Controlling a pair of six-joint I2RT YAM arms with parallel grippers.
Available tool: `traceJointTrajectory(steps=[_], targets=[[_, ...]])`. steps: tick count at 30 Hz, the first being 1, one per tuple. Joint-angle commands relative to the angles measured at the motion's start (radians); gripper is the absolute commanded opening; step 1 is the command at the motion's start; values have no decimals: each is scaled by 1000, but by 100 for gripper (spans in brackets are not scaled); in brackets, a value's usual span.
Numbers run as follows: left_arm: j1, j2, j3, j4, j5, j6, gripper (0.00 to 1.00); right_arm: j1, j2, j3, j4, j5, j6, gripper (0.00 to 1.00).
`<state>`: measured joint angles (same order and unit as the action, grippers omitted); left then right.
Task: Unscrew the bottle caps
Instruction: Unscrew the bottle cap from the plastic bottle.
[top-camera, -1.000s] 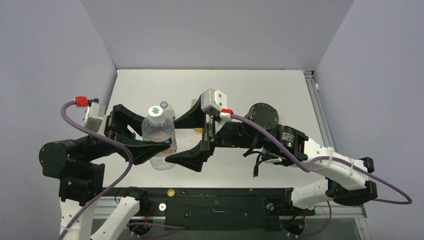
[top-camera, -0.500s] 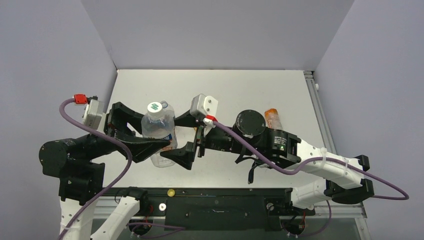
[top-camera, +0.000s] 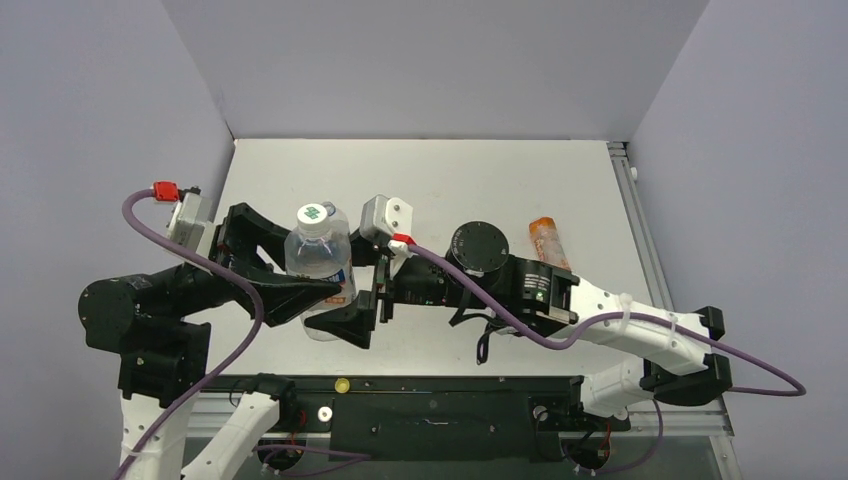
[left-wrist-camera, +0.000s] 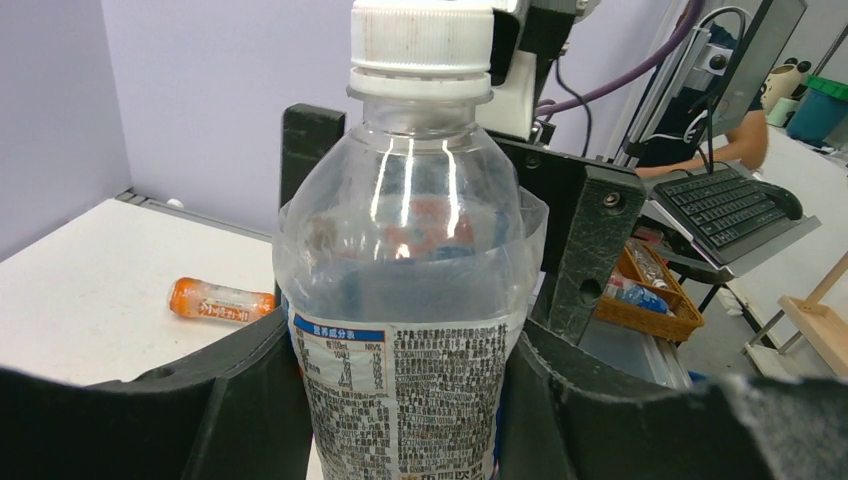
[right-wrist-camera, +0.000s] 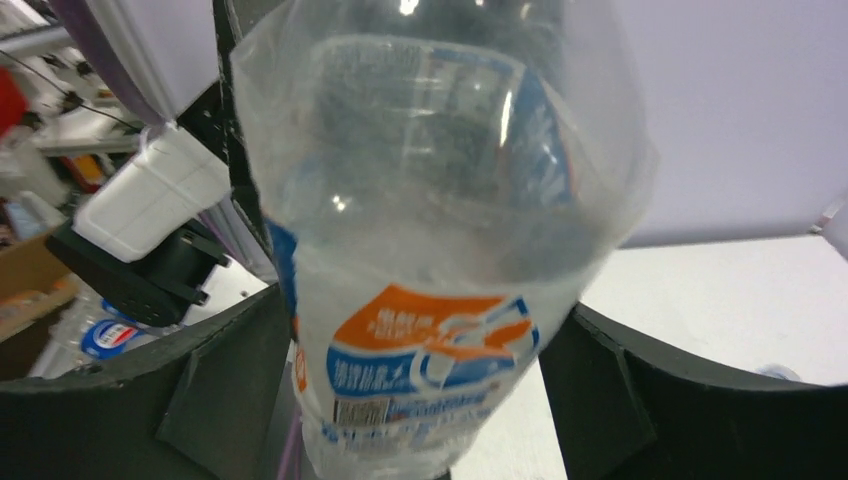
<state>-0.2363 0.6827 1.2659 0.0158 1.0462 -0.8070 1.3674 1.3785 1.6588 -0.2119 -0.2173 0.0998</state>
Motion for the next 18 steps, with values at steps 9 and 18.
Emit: traceJointTrajectory(steps=[9,18], targets=[[-1,2,106,74,-1,-116,59,-90,62,8,348,-423,267,34],[8,50,239,33,-84,-103,97,-71,10,-1,120,-360,149,27]])
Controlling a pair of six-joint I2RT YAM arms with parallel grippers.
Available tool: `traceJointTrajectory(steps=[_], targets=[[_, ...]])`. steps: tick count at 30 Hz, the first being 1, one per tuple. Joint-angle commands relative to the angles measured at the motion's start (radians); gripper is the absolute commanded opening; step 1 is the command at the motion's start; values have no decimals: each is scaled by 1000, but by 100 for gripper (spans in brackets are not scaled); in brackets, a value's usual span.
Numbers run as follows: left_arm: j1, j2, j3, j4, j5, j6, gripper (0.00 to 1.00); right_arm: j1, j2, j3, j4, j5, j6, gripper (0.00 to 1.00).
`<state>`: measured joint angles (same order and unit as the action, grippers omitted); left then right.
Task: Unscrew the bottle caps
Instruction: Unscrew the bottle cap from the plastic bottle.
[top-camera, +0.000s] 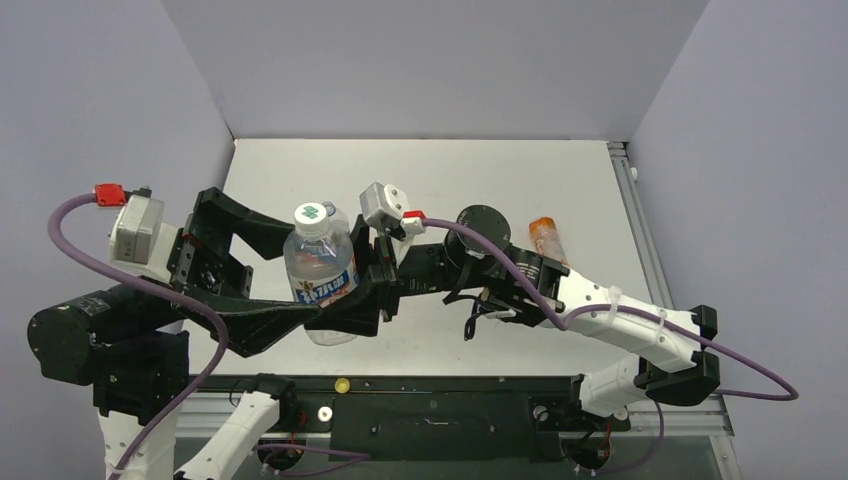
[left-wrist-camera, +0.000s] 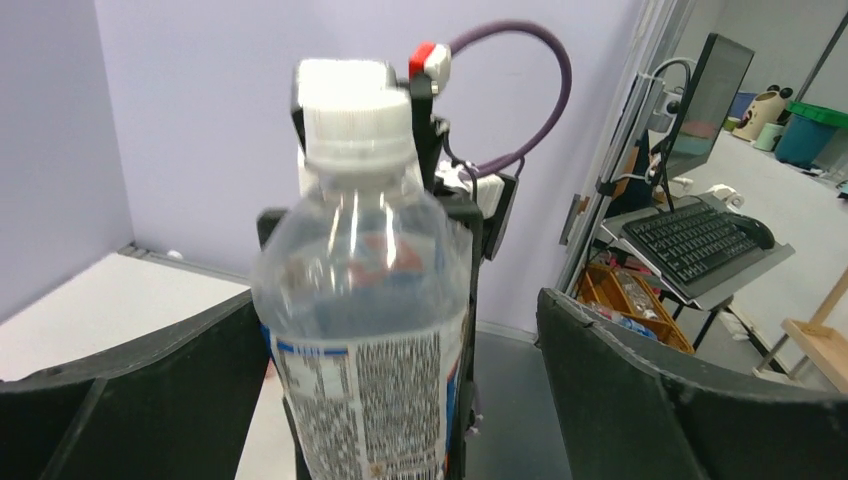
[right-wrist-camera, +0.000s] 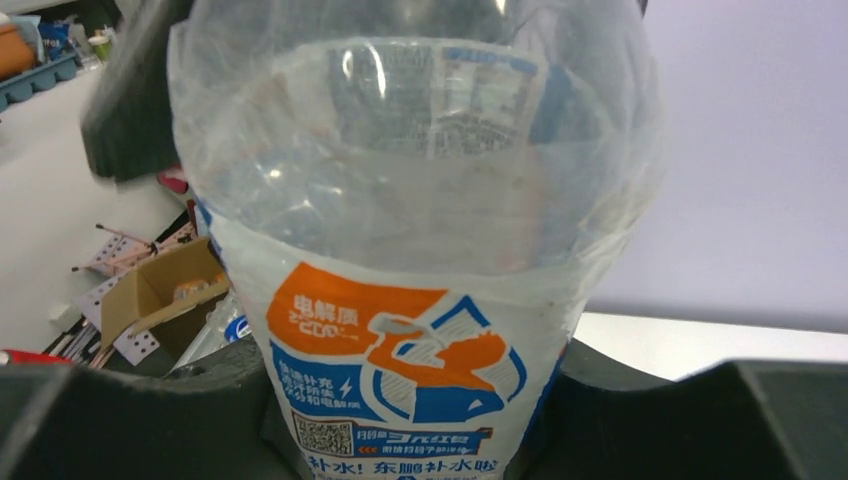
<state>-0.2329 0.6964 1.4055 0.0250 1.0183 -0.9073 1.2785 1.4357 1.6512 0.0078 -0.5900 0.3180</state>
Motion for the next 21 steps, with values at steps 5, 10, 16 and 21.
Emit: traceJointTrajectory(steps=[5,10,16,21], targets=[[5,91,152,38,-60,-17,97,65,-44,52,-259,44,-170,26],[10,139,215,80,-2,-78,97,83,-18,100,-345,15,-203,27],[15,134,194,77,49,-82,94,90,-12,144,-377,17,-233,27],[18,132,203,74,70,-80,78,88,6,178,-409,13,-253,26]])
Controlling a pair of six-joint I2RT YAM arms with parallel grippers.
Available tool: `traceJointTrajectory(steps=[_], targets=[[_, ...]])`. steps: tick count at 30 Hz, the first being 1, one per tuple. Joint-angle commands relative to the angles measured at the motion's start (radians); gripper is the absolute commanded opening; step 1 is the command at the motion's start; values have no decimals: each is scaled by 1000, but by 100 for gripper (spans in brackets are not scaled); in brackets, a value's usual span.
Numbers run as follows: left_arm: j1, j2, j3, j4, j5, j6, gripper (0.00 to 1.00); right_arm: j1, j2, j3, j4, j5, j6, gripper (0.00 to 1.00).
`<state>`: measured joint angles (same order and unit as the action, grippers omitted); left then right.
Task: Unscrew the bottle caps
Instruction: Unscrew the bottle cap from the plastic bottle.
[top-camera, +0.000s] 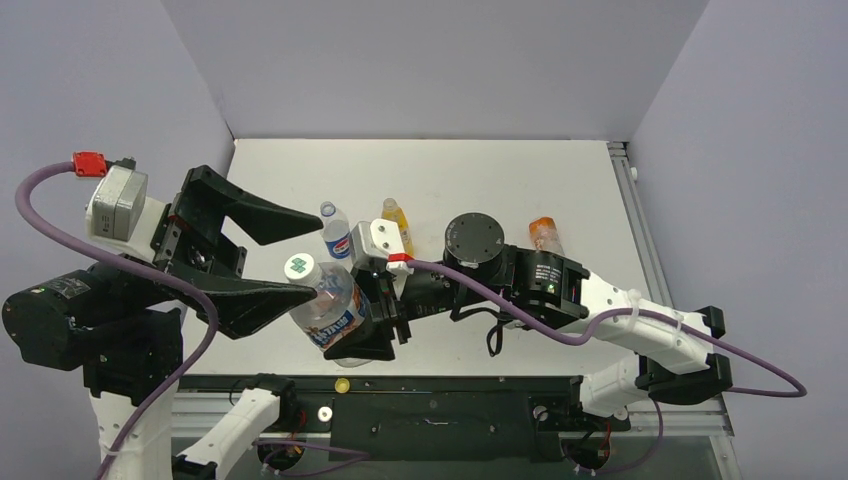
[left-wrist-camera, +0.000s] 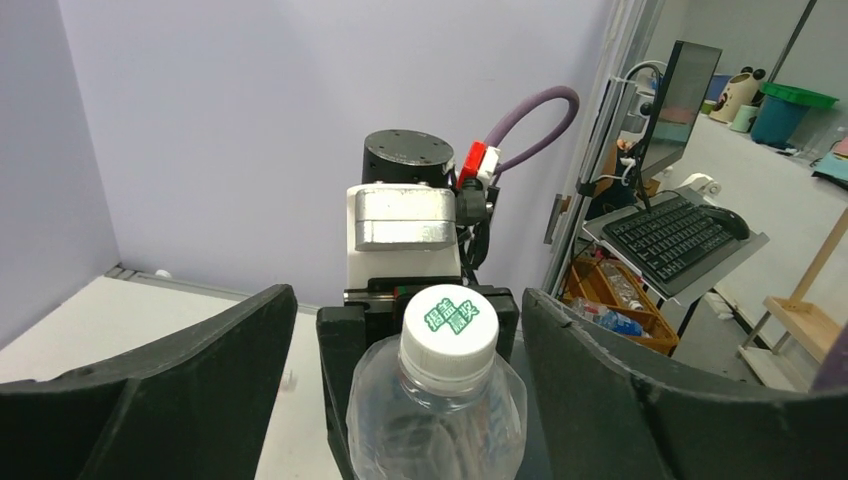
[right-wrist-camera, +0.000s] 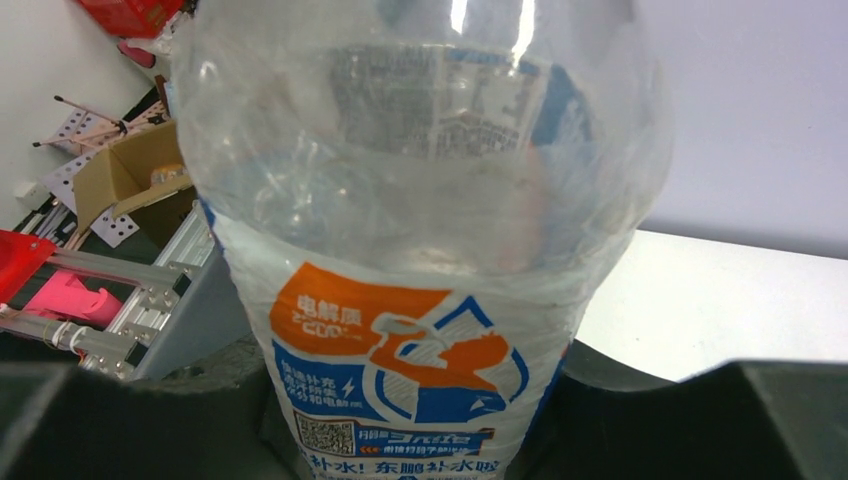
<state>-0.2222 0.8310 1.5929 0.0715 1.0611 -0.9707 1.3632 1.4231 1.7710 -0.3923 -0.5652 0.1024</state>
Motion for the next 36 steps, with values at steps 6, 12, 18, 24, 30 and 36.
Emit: traceJointTrajectory(steps=[6,12,18,24,30,36], targets=[[9,7,42,45,20,-35,54,4,70,115,-69,-24,-52,26],[11,6,48,66,23,-49,42,0,90,144,-97,-12,-60,26],[10,-15,14,71,41,-41,40,-7,70,136,-66,3,-49,25],[11,-25,11,34,53,-5,67,-14,45,123,-74,11,-54,24],[12,-28,-7,14,48,27,64,-14,23,113,-75,13,-61,24],[14,-27,-11,-4,23,59,59,-14,11,107,-84,13,-70,24]])
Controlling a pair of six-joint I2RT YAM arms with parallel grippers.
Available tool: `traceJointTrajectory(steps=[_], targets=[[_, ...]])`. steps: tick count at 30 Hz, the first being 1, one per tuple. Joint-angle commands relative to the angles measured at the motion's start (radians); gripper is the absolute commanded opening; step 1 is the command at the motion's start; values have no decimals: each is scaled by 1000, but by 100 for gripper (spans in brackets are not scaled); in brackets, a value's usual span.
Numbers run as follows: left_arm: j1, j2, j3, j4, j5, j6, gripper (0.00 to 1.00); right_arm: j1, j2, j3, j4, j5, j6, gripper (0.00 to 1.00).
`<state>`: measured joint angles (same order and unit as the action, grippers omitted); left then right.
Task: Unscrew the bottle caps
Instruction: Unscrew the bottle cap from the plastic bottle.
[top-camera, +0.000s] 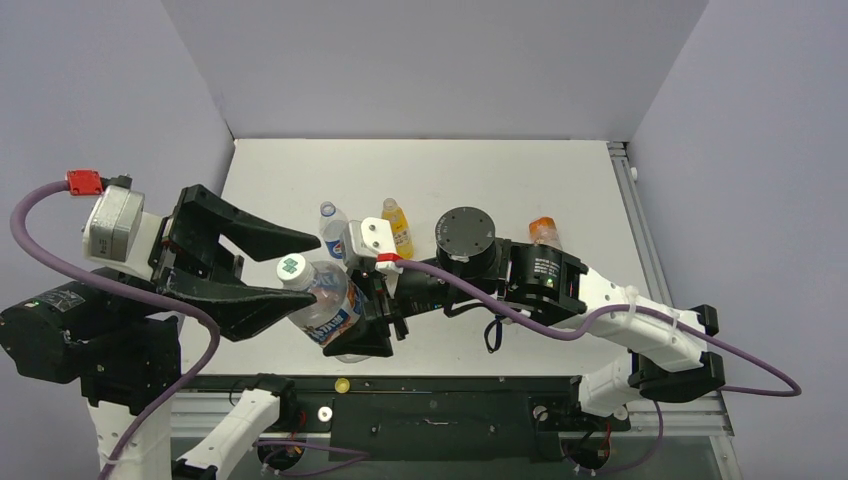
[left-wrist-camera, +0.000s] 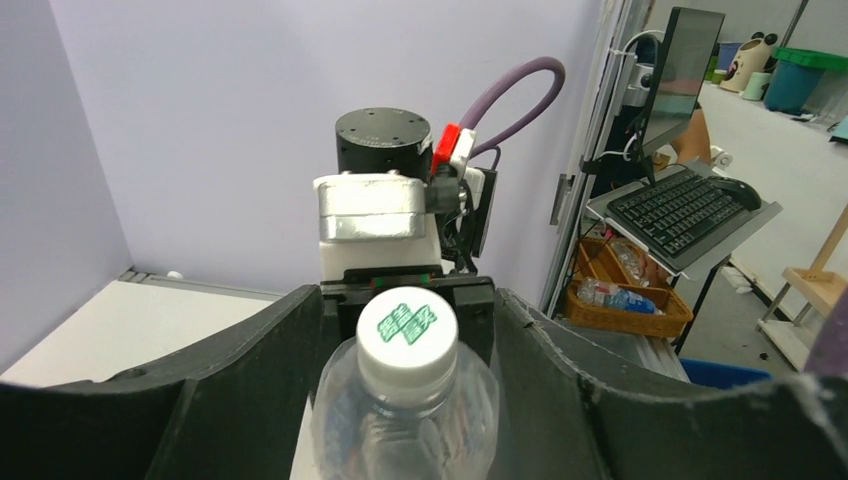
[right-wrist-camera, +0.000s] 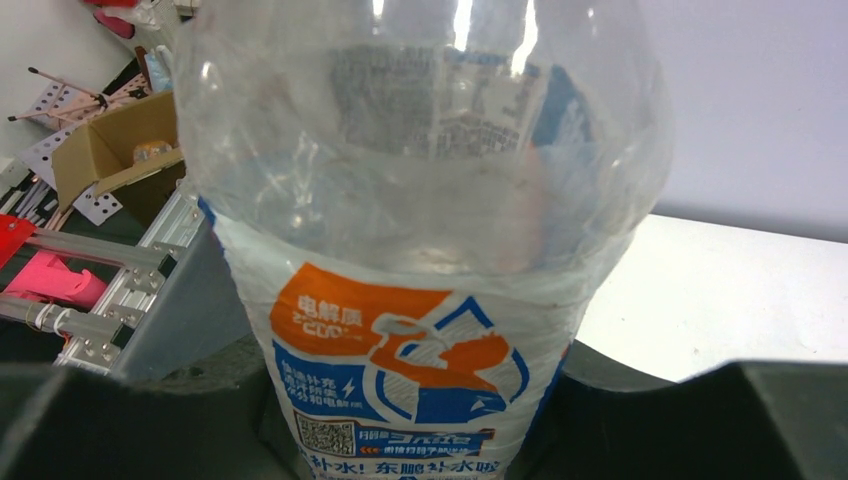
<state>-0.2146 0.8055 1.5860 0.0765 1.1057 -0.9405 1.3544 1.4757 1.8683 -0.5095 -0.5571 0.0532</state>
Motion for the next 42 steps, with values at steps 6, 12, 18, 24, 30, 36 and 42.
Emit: traceJointTrajectory(steps=[6,12,18,24,30,36,42], targets=[[14,4,12,29,-30,-26,45,-6,-23,5,32,0,-19,24],[20,7,14,62,-32,-64,45,-6,-9,15,27,-3,-19,24],[20,1,-9,94,-21,-85,13,-6,3,35,20,0,-21,24],[20,-2,-17,108,-7,-107,0,-7,24,63,19,4,-19,31],[19,-8,-42,108,22,-101,0,-57,-39,-6,227,16,130,77],[18,-9,-54,108,21,-92,0,-75,-56,-13,338,-63,217,80],[18,-8,-54,98,21,-86,0,-78,-11,23,346,-133,245,78]])
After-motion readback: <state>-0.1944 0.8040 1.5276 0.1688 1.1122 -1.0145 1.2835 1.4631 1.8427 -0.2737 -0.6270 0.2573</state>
